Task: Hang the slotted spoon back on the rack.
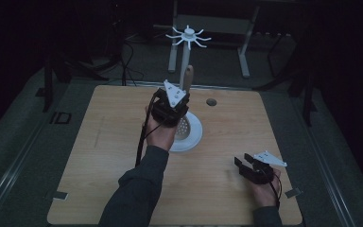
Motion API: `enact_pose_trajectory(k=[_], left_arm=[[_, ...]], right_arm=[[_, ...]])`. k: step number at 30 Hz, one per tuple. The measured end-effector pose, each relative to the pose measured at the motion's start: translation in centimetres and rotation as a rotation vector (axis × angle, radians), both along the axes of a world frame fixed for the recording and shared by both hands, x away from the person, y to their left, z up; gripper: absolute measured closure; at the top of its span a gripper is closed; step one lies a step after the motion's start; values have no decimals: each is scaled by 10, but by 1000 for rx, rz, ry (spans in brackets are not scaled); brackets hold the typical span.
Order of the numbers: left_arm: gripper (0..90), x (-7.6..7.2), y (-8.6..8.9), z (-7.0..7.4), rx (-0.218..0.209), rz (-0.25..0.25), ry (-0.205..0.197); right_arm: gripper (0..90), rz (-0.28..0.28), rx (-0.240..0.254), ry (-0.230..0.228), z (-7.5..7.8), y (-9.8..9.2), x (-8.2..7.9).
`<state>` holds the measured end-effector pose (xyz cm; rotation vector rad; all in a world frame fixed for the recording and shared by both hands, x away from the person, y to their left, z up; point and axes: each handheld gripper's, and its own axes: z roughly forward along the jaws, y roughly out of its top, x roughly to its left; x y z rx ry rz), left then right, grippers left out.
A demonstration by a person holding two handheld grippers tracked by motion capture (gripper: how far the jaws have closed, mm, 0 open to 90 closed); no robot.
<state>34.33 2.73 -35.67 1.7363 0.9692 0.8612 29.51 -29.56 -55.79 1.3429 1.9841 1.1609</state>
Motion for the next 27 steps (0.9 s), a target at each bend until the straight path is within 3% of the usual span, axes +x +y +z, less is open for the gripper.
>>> enact_pose_trajectory(k=[10, 27], left_arm=[[742, -1, -6, 7, 20, 35, -21], [742, -1, -10, 17, -2, 88, -39]], right_arm=[[491, -4, 3, 3, -1, 0, 0], [491, -4, -2, 5, -1, 1, 0]])
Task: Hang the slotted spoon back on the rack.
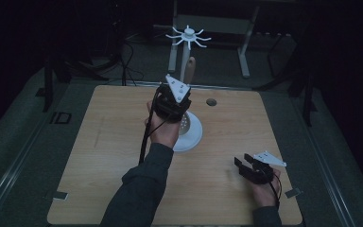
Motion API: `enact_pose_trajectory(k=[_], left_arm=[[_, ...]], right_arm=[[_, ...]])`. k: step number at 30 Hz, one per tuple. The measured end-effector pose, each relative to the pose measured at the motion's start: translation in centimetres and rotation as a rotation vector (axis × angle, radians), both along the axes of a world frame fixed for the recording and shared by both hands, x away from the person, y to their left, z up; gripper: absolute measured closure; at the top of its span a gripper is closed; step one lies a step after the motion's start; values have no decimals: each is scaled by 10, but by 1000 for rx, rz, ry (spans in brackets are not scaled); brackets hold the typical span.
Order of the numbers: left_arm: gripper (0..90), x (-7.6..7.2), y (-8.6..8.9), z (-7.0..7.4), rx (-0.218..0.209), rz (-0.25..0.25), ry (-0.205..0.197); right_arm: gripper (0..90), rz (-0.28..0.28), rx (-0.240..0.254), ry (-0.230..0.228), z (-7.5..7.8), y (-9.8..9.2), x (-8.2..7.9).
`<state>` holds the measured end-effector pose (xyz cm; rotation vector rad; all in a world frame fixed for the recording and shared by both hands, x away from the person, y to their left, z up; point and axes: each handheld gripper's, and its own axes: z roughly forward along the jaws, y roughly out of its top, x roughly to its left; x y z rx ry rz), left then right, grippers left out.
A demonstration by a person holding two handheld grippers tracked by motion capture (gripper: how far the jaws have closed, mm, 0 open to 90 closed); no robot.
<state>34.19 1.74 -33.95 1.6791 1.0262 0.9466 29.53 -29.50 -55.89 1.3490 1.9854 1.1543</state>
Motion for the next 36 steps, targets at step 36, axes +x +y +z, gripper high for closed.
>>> enact_pose_trajectory(k=[36], left_arm=[[741, 16, -4, 14, -23, 90, 20]], right_arm=[[487, -3, 6, -2, 0, -3, -1]])
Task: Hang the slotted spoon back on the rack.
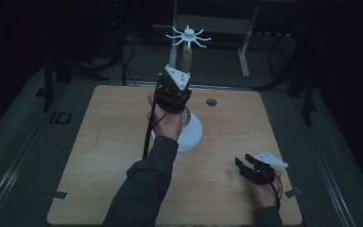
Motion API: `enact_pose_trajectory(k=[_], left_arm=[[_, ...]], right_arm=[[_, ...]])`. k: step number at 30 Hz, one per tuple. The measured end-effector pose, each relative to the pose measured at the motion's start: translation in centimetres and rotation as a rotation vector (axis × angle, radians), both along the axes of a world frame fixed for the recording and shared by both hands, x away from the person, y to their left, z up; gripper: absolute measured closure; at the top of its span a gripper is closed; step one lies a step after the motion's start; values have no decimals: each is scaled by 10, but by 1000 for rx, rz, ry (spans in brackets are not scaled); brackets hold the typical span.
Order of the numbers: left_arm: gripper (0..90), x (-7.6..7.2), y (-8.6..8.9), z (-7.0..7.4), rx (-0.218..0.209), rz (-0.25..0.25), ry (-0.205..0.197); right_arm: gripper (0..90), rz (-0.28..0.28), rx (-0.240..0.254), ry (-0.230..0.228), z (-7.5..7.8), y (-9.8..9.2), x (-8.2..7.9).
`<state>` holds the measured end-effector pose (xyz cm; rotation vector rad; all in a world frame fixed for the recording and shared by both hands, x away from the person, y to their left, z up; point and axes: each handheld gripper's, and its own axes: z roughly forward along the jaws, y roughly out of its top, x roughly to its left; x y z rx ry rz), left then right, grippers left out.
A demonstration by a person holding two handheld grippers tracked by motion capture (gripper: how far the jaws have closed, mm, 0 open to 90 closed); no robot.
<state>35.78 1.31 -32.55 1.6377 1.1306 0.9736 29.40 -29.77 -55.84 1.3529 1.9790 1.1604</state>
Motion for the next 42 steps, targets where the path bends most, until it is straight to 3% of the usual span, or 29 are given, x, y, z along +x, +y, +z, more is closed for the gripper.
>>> enact_pose_trajectory(k=[25, 42], left_arm=[[721, 13, -2, 3, 23, -13, 27], [568, 7, 4, 1, -9, -70, 22]], right_arm=[[483, -3, -4, -2, 0, -2, -1], [480, -1, -7, 3, -1, -1, -1]])
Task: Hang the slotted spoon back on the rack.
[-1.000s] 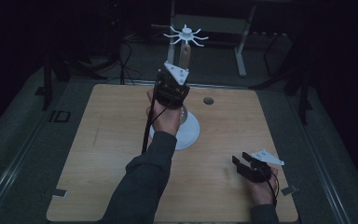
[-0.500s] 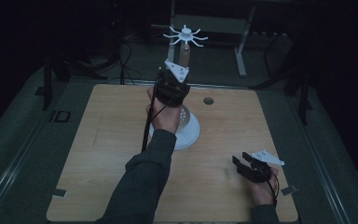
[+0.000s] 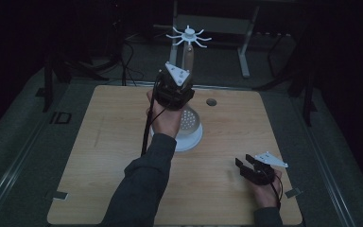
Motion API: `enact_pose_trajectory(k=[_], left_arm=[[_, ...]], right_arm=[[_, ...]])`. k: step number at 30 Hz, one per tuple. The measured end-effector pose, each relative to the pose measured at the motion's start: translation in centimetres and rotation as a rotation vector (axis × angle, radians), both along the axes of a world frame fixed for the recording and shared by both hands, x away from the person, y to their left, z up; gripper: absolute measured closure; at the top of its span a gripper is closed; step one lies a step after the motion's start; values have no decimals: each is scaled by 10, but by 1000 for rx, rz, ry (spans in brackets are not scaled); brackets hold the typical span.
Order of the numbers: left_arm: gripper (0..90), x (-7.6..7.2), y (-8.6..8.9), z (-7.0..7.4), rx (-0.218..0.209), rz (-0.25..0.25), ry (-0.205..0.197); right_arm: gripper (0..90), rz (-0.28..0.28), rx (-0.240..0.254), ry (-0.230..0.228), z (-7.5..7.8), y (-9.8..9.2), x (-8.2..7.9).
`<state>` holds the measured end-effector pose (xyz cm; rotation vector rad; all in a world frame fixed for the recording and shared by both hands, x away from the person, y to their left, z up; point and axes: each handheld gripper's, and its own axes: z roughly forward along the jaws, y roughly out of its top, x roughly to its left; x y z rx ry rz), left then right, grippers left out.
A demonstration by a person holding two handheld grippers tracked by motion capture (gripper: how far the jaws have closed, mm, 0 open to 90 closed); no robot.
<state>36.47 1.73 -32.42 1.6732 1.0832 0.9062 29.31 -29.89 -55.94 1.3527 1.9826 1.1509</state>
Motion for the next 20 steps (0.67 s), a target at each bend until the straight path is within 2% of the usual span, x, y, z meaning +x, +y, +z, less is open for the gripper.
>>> enact_pose_trajectory(k=[6, 9, 15, 20], left_arm=[[540, -6, -1, 0, 4, -26, -4], [531, -11, 1, 0, -17, -45, 2], [526, -14, 5, -4, -31, -78, 40], [526, -18, 8, -9, -31, -108, 56]], right_arm=[[480, -2, 0, 0, 0, 0, 0], [479, -3, 0, 0, 0, -1, 0], [479, -6, -1, 1, 0, -1, 0], [476, -8, -3, 6, -1, -1, 1]])
